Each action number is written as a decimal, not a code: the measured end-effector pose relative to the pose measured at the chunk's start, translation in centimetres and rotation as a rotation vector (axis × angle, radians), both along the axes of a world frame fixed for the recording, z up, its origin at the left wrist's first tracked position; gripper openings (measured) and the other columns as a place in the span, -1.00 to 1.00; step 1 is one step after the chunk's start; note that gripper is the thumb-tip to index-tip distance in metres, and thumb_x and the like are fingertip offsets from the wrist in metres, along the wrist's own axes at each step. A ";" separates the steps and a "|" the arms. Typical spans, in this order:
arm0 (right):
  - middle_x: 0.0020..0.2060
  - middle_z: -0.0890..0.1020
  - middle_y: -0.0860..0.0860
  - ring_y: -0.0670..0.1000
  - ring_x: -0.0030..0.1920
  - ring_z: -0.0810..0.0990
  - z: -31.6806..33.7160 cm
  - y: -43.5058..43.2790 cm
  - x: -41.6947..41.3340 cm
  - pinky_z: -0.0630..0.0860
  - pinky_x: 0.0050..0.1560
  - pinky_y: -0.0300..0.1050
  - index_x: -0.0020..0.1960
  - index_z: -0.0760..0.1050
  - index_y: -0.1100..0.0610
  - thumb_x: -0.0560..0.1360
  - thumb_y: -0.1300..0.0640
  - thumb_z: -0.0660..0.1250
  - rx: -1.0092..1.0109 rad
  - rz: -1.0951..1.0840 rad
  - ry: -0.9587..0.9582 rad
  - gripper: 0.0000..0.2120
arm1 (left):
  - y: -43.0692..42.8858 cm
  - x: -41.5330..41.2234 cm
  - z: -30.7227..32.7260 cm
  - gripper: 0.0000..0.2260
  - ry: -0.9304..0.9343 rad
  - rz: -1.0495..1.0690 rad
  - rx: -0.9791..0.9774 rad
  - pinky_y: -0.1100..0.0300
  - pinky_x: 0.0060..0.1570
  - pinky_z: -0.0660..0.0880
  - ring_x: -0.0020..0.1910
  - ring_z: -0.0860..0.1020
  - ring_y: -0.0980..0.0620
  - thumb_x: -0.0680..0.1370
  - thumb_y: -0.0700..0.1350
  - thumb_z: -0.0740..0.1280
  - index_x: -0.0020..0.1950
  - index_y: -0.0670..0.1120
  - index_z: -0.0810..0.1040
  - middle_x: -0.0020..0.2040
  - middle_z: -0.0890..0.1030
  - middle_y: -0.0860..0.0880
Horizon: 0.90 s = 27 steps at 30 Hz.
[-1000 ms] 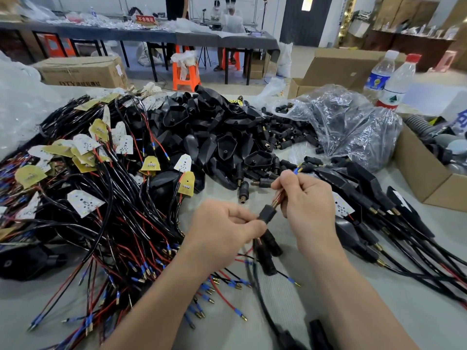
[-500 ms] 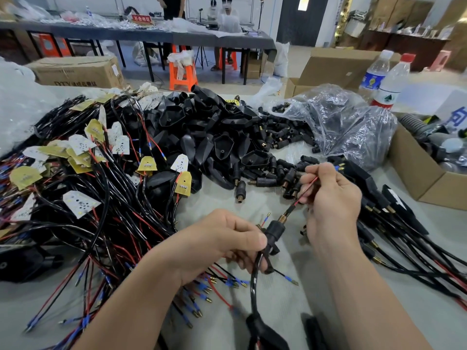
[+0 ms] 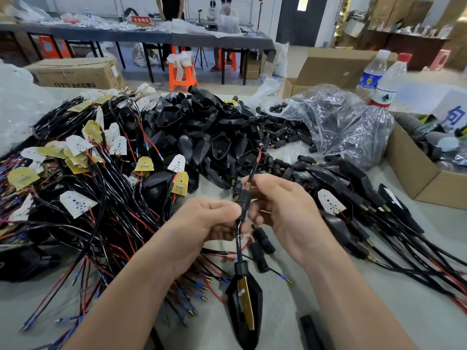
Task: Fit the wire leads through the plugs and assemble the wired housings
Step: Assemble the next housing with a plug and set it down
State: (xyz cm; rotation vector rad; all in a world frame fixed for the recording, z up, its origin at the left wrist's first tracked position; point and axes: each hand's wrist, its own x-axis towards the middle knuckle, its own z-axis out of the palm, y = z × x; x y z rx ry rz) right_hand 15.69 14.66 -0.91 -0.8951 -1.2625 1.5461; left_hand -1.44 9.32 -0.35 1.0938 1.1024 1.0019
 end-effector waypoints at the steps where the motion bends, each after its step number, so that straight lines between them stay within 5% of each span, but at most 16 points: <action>1: -0.30 0.60 0.09 0.00 -0.37 0.51 -0.1 -0.1 -0.2 0.41 -0.40 -0.20 -0.02 0.69 0.20 0.64 0.15 0.29 0.018 0.004 -0.030 -0.78 | 0.0 0.0 -0.1 -0.83 0.029 -0.002 0.008 0.23 -0.09 0.61 -0.19 0.67 0.08 0.49 -0.04 0.40 -0.16 -0.04 0.78 -0.20 0.74 -0.06; 8: -0.32 0.62 0.13 -0.07 -0.46 0.42 0.0 0.2 -0.6 0.33 -0.47 -0.27 -0.28 0.67 0.15 0.62 0.30 0.29 0.004 -0.272 0.051 -0.66 | 0.5 0.7 -0.6 -0.87 0.256 0.065 0.022 0.34 -0.15 0.58 -0.18 0.67 0.12 0.58 -0.13 0.45 -0.10 -0.03 0.79 -0.15 0.77 -0.06; 18: -0.39 0.62 0.03 -0.10 -0.49 0.44 0.1 1.8 1.4 0.33 -0.48 -0.26 -0.16 0.61 0.20 0.67 0.23 0.24 -0.055 -0.610 0.234 -0.73 | 0.3 1.1 -1.3 -0.91 0.422 0.032 0.051 0.14 0.17 0.58 -0.03 0.71 0.20 0.47 -0.03 0.57 -0.04 0.06 0.79 -0.11 0.76 0.13; 21: -0.33 0.67 0.07 -0.06 -0.44 0.50 0.1 1.6 1.5 0.42 -0.41 -0.22 -0.13 0.61 0.18 0.68 0.13 0.24 -0.081 -0.498 0.244 -0.72 | 0.2 1.1 -1.4 -0.86 0.419 0.081 0.041 0.12 0.15 0.59 -0.05 0.72 0.16 0.47 -0.04 0.56 0.02 0.03 0.77 -0.12 0.76 0.09; 24: -0.15 0.73 0.09 -0.01 -0.21 0.62 -0.4 1.0 1.1 0.58 -0.23 -0.09 -0.05 0.68 0.14 0.52 -0.05 0.38 -0.083 -0.146 -0.024 -0.74 | 0.1 1.2 -1.3 -0.93 0.375 0.171 0.046 0.12 0.04 0.62 -0.12 0.73 0.14 0.50 -0.07 0.55 -0.04 0.07 0.74 -0.16 0.76 0.10; 27: -0.05 0.72 0.19 0.07 -0.07 0.65 -1.0 0.1 0.5 0.61 -0.02 0.10 0.01 0.69 0.12 0.48 0.10 0.40 0.025 0.103 -0.254 -0.83 | 0.3 1.2 -1.4 -0.93 0.370 0.281 0.078 0.11 -0.01 0.66 -0.17 0.72 0.13 0.50 -0.08 0.54 -0.06 0.09 0.73 -0.19 0.76 0.10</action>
